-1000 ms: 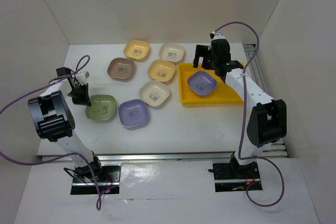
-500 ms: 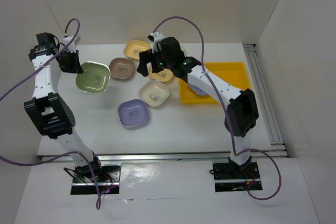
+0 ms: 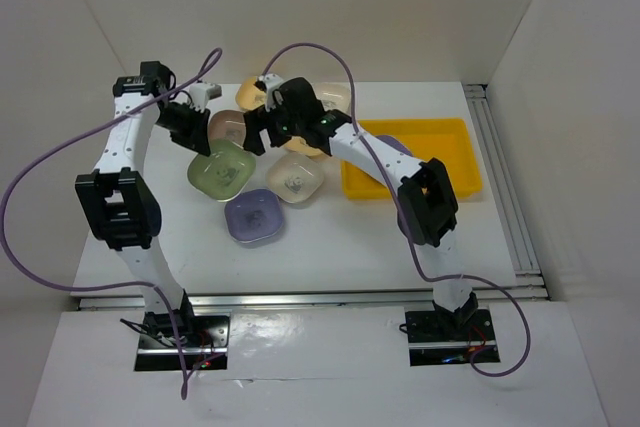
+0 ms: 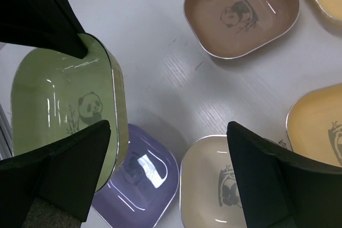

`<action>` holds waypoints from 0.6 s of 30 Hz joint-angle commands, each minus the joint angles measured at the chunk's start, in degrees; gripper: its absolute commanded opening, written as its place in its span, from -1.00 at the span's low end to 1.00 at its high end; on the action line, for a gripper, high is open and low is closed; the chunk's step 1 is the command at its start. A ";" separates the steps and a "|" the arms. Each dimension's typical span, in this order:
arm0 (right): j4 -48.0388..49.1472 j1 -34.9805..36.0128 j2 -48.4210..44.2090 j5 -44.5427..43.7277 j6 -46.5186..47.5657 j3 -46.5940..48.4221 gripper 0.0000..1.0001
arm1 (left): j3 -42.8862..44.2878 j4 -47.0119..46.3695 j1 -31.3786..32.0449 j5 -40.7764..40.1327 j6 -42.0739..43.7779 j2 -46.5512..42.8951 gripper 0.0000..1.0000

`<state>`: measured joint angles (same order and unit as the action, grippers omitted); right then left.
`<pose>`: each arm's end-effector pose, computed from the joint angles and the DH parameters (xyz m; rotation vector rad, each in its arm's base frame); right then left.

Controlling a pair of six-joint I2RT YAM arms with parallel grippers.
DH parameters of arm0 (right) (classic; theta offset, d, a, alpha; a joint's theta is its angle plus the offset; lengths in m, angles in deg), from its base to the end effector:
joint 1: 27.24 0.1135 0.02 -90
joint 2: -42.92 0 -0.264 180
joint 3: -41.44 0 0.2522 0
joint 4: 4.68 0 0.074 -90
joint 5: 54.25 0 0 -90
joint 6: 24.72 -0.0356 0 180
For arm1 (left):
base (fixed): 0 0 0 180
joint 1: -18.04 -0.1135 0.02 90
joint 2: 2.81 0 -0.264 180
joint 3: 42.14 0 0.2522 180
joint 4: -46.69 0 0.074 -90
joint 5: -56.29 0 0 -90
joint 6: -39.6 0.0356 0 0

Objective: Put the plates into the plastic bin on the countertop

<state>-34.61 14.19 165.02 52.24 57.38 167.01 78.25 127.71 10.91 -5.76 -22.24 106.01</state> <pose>0.3748 0.3443 0.3042 -0.7886 1.9623 0.8217 0.3883 0.0318 0.3152 0.5937 2.5519 -0.4769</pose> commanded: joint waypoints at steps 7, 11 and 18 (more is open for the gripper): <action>0.61 2.25 -0.29 2.14 0.61 -2.12 0.84 | 3.76 0.06 3.26 2.73 -2.58 1.04 -1.00; -0.80 2.77 0.85 2.67 1.22 -2.99 0.42 | 6.22 0.06 3.27 4.57 -4.60 1.57 -1.00; -0.71 3.31 -0.90 -2.15 1.22 -4.14 -1.00 | 9.82 -0.47 3.27 6.16 -8.38 2.10 -0.33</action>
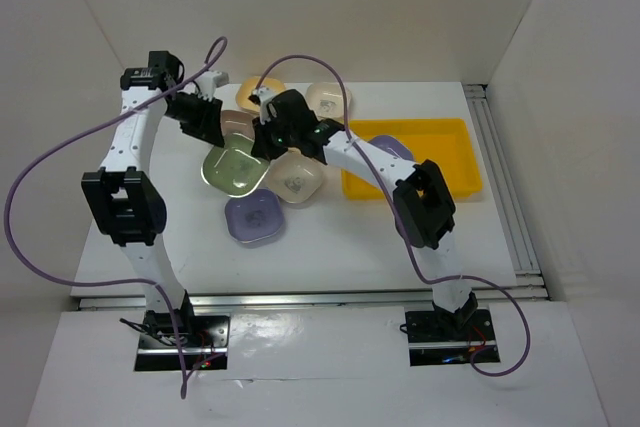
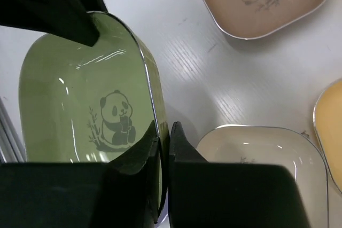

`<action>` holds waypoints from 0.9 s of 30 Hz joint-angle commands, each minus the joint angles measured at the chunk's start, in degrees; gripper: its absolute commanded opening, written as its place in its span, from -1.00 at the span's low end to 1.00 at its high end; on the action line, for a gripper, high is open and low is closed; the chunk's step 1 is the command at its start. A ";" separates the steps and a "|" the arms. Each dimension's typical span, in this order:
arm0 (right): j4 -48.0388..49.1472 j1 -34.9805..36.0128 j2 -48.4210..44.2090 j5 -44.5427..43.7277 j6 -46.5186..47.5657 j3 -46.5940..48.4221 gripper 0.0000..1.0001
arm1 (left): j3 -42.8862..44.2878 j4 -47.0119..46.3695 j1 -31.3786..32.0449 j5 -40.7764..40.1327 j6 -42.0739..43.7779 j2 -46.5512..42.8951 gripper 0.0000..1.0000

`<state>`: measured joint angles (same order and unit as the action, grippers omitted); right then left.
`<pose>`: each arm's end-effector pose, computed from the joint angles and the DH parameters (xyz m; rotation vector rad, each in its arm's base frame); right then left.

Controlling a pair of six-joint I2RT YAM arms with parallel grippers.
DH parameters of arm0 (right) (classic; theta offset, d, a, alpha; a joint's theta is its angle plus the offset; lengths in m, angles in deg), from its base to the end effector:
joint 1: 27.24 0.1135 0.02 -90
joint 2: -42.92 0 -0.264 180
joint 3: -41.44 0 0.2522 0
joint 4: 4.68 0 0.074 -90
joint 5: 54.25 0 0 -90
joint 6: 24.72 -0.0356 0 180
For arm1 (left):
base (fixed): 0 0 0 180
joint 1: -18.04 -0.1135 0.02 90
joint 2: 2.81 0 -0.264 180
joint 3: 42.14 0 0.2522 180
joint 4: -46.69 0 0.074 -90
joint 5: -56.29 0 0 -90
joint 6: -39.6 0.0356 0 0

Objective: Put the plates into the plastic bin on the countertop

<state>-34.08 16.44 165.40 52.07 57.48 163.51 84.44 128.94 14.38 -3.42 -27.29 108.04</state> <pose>0.3603 0.3579 0.2806 -0.8411 2.0116 0.8276 0.3988 0.0075 0.3325 0.5772 2.5114 -0.5537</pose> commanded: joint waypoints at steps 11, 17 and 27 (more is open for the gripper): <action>-1.94 -17.56 -22.44 -11.57 0.49 -19.00 -1.00 | -10.04 -14.69 -0.21 -5.23 -10.55 -8.02 1.00; -3.43 -30.03 -29.04 -6.40 8.66 -27.62 -1.00 | -17.01 -17.86 -0.21 -6.90 -10.02 -11.00 1.00; -1.07 -42.45 -29.05 3.79 19.12 -33.34 -1.00 | -22.98 -19.01 2.16 -8.04 -7.64 -11.71 1.00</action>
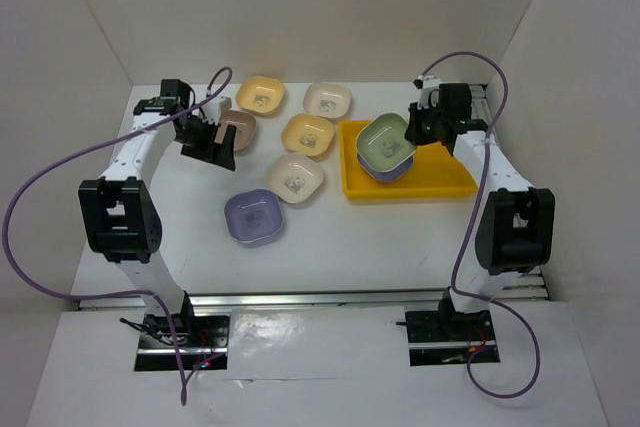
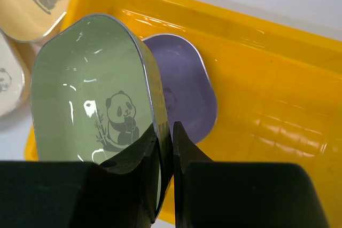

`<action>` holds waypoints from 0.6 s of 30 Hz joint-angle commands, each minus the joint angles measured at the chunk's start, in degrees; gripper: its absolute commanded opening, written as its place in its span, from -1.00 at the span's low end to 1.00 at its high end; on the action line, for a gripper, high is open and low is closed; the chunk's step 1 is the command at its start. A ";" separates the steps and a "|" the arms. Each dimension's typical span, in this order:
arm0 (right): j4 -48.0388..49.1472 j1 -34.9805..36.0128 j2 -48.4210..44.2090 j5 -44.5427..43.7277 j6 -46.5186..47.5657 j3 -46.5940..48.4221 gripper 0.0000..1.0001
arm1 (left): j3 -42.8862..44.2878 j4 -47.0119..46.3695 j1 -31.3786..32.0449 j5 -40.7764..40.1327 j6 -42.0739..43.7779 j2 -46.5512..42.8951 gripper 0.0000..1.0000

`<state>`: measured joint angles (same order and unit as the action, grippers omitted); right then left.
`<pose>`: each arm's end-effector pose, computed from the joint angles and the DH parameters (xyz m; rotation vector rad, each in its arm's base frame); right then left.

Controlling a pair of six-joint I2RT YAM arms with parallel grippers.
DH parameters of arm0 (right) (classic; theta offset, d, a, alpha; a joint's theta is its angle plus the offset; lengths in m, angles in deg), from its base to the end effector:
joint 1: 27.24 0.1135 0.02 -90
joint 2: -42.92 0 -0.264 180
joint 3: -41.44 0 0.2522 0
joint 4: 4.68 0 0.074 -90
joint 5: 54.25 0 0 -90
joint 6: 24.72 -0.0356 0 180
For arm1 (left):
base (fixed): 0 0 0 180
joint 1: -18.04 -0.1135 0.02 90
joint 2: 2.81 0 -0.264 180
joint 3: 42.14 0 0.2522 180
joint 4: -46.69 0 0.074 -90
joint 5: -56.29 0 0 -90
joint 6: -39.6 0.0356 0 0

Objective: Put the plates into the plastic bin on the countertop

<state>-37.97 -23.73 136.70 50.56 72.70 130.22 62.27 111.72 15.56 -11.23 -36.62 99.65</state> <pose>0.3725 0.0320 0.2878 -0.3507 2.1969 0.2517 0.3776 0.0027 0.2846 0.3781 2.5686 -0.4224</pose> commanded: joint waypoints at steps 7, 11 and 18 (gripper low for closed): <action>2.22 -3.33 6.58 7.68 5.94 4.41 -1.00 | -2.76 -1.78 2.04 -0.77 2.83 -3.84 1.00; 1.69 -3.33 10.46 10.06 5.94 7.24 -0.54 | -4.60 -1.78 2.04 -1.30 3.35 -4.37 1.00; 3.97 -0.78 10.55 7.88 4.18 10.40 0.77 | -7.24 -1.78 2.04 -1.83 3.88 -5.60 1.00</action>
<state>-37.51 -25.96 148.50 57.80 77.53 135.25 56.09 110.05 17.40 -13.28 -35.01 97.00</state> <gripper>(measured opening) 0.842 0.997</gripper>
